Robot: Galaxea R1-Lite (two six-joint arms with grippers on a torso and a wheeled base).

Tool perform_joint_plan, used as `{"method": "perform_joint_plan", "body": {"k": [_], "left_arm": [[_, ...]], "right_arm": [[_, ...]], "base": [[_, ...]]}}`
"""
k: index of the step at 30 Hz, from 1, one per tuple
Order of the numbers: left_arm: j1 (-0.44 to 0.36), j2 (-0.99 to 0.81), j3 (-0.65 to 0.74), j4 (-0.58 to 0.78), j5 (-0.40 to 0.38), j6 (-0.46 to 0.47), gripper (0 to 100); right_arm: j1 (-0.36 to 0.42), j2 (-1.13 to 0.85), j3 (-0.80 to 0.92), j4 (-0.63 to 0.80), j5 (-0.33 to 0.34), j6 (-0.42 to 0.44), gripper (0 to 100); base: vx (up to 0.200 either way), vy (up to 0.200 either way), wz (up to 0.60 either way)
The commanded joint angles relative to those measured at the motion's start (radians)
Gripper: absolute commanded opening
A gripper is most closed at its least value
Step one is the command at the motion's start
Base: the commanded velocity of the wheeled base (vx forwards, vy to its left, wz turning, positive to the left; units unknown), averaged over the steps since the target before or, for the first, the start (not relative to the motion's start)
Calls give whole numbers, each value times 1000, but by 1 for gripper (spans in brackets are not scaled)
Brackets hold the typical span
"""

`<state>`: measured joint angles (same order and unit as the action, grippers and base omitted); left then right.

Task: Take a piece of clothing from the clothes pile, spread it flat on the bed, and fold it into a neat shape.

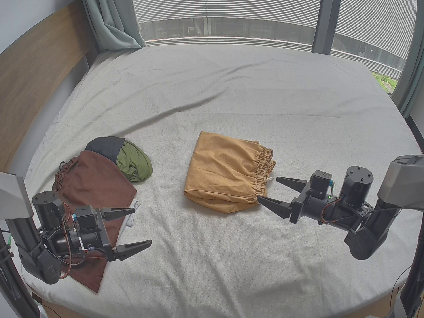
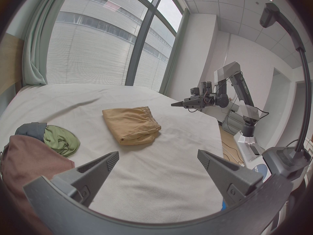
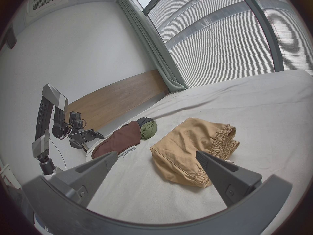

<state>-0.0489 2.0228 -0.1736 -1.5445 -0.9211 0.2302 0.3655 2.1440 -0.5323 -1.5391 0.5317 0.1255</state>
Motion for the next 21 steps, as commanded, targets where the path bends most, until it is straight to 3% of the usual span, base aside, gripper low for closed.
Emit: {"method": "perform_joint_plan", "body": {"k": [1,11,21], "left_arm": [[-48,-58,26,1,2,0,100],[-109,-145,86,7,4,-2,100],[-278,-260,128,7,70,-38,100]], "right_arm": [[-7,-127,104,-1,-2,-9,100],[-28,-300,253,1,-4,-9,100],[-111,-566,380,10,-2,-18,100]], "base": [[0,0,0],[0,0,0],[0,0,0]]}}
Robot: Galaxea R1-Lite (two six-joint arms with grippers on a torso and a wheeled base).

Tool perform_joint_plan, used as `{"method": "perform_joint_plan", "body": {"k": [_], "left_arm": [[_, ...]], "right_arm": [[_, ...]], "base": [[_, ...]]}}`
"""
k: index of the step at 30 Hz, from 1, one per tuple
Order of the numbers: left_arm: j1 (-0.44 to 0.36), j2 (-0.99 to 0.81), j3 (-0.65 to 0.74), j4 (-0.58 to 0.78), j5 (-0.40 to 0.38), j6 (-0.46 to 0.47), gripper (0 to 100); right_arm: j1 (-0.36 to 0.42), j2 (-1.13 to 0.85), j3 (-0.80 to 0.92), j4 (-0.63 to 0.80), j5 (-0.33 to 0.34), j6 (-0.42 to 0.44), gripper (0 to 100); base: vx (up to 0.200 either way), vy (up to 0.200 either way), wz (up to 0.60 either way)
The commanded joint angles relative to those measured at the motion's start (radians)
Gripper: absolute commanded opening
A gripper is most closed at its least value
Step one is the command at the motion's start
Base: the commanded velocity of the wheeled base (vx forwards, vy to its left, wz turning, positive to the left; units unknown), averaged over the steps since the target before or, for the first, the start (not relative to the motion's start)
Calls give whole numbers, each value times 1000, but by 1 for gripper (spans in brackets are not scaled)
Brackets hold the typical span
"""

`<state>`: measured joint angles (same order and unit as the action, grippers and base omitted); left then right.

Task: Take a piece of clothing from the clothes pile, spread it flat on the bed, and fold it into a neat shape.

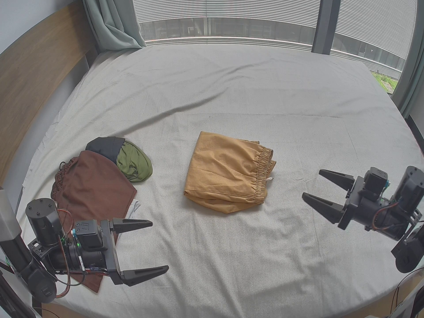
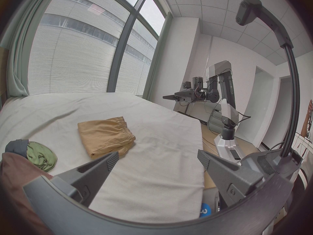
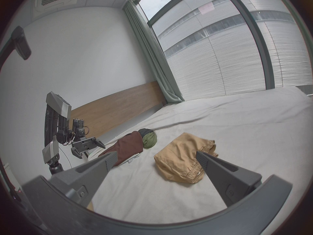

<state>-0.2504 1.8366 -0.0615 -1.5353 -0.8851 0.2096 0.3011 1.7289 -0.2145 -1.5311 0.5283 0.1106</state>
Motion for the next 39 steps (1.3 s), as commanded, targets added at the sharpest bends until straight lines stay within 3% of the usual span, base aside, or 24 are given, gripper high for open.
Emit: {"method": "perform_joint_plan", "body": {"k": [1,6,13,19,24,31,38,39], "left_arm": [[-86,-89,19,-2,44,-21,100],[-115,-178,60,0,64,-30,100],[-105,-275,61,30,84,-30,100],[-20,-361,61,87,91,-22,100],[-6,-458,61,159,87,-15,100],[-3,-619,61,348,106,22,100],[-9,-829,61,540,106,21,100],[-9,-829,61,540,106,21,100]], "right_arm": [[-60,-173,87,2,1,-9,100],[-102,-272,167,5,2,-29,100],[-99,-388,211,83,2,-49,100],[-99,-486,211,187,1,-78,100],[-94,-589,211,284,1,-80,100],[-106,-835,211,503,2,-77,100],[-186,-1212,204,873,7,-77,100],[-186,-1212,204,873,7,-77,100]], "base": [[0,0,0],[0,0,0],[0,0,0],[0,0,0],[0,0,0],[0,0,0],[0,0,0],[0,0,0]]}}
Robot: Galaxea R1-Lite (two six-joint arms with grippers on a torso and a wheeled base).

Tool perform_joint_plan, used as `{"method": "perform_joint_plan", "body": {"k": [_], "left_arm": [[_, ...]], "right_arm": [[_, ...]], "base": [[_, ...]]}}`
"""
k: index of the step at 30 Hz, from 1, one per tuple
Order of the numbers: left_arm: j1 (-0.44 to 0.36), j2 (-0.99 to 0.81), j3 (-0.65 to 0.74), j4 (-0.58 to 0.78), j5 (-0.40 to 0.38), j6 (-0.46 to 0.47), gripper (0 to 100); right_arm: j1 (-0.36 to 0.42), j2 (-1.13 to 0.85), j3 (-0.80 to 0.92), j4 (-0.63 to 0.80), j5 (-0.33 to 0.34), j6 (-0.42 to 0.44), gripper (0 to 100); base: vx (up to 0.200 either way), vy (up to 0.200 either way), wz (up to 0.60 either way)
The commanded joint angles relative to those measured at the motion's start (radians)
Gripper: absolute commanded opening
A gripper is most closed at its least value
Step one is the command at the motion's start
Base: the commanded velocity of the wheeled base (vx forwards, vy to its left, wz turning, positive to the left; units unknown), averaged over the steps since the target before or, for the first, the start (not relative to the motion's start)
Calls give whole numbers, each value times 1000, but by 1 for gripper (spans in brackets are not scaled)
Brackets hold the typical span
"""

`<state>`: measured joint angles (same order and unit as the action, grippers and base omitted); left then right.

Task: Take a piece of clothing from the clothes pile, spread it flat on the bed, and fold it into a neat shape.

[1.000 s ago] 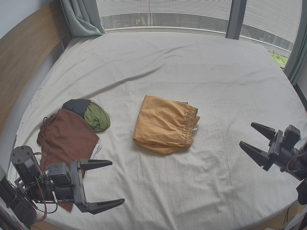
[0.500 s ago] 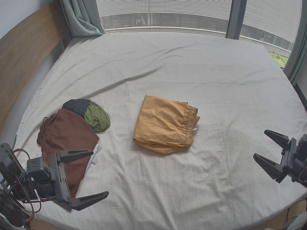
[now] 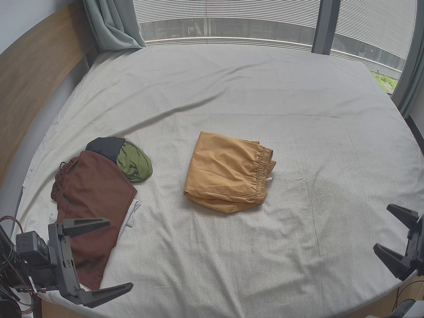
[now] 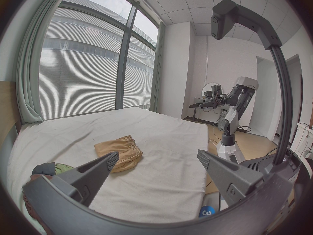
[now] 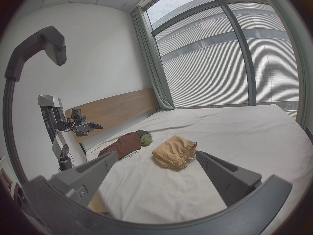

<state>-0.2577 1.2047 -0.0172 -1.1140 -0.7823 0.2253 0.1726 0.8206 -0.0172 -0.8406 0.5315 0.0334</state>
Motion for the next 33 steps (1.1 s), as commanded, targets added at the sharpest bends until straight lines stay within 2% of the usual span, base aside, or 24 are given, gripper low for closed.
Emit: {"method": "perform_joint_plan", "body": {"k": [1,3,4,5,10,17,20,25,26,28,31,33], "left_arm": [[1,-267,17,189,5,5,100],[15,-329,17,284,5,17,100],[15,-333,17,290,5,19,100],[15,-389,17,376,5,42,100],[17,-533,17,534,5,48,100],[17,-731,14,701,11,16,100],[15,-827,14,792,51,-9,100],[15,-961,16,896,104,-40,100],[14,-1044,16,971,140,-49,100],[23,-1102,16,1039,150,-49,100],[32,-1117,14,1045,161,-55,100],[35,-1117,16,1039,199,-57,100]], "right_arm": [[-65,-410,8,296,4,6,100],[-65,-515,5,413,4,10,100],[-65,-522,5,422,4,10,100],[-65,-591,-12,515,2,13,100],[-85,-730,-35,675,-5,14,100],[-90,-736,-9,632,-90,10,100],[-97,-741,-10,640,-137,-1,100],[-136,-761,-1,646,-148,-1,100],[-171,-810,17,667,-148,-1,100],[-171,-821,17,707,-159,-6,100],[-169,-821,17,749,-223,-55,100],[-171,-821,17,775,-258,-81,100]], "base": [[0,0,0],[0,0,0],[0,0,0],[0,0,0],[0,0,0],[0,0,0],[0,0,0],[0,0,0],[0,0,0],[0,0,0],[0,0,0],[0,0,0]]}}
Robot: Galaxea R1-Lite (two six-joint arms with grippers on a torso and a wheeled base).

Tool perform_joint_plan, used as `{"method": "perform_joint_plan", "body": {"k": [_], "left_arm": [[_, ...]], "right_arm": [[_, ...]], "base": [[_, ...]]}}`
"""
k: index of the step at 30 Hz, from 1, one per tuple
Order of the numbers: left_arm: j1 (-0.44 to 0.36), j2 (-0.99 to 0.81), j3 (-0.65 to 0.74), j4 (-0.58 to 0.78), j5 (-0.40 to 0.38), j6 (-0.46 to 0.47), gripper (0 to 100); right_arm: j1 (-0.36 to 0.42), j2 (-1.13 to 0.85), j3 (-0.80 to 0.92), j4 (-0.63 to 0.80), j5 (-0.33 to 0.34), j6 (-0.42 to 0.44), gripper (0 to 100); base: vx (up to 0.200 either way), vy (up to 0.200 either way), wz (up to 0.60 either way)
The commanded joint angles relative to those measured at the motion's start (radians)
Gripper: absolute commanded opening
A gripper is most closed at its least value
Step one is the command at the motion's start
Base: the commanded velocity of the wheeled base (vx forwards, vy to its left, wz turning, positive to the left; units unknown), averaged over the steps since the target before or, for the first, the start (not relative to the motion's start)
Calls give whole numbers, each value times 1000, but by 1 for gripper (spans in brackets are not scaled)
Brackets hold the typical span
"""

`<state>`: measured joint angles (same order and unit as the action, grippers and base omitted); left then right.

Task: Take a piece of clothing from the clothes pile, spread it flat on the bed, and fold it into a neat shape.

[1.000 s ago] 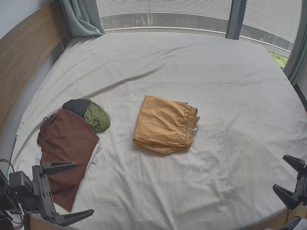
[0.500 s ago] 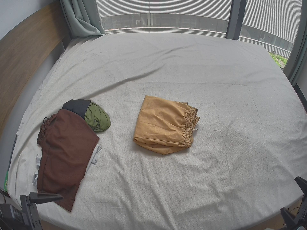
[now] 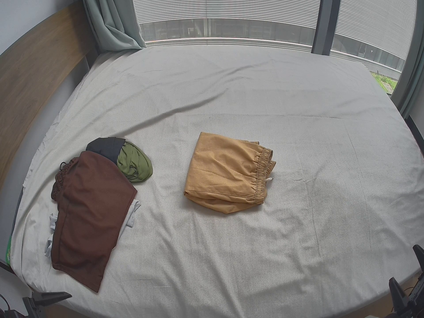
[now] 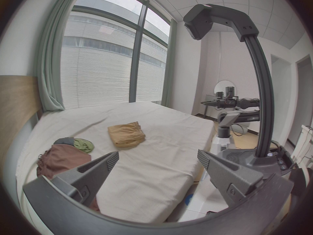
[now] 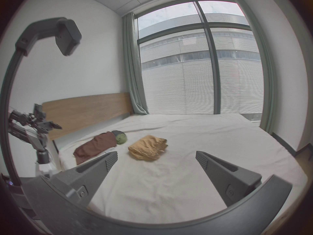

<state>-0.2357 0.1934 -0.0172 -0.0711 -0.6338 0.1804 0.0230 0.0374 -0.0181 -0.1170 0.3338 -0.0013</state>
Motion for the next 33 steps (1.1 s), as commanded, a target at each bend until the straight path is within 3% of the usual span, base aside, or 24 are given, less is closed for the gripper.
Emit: {"method": "perform_joint_plan", "body": {"k": [1,5,8,11,15,20,23,24,28,30,33], "left_arm": [[18,-106,16,-4,85,-13,100],[56,-104,16,-4,152,-42,100],[95,-104,16,-4,200,-73,100],[118,-104,16,-3,243,-81,100],[142,-104,16,-6,375,-96,100],[250,-177,16,-3,424,-104,100],[243,-177,17,-4,470,-116,100],[243,-175,17,-4,539,-151,100],[239,-183,17,25,635,-168,100],[237,-187,14,88,663,-171,100],[239,-189,16,79,661,-173,100]], "right_arm": [[-21,-37,18,48,-88,-55,100],[-21,-37,18,48,-256,-92,100],[-20,-37,18,63,-320,-74,100],[-20,-37,18,66,-323,-59,100],[-21,-37,18,73,-318,-54,100],[-21,-37,18,73,-318,-54,100],[-21,-37,18,73,-315,-52,100],[-20,-37,18,73,-314,-52,100],[-21,-37,18,88,-314,-45,100],[-21,-37,18,119,-318,-14,100],[-20,-37,18,122,-320,6,100]], "base": [[0,0,0],[0,0,0],[0,0,0],[0,0,0],[0,0,0],[0,0,0],[0,0,0],[0,0,0],[0,0,0],[0,0,0],[0,0,0]]}}
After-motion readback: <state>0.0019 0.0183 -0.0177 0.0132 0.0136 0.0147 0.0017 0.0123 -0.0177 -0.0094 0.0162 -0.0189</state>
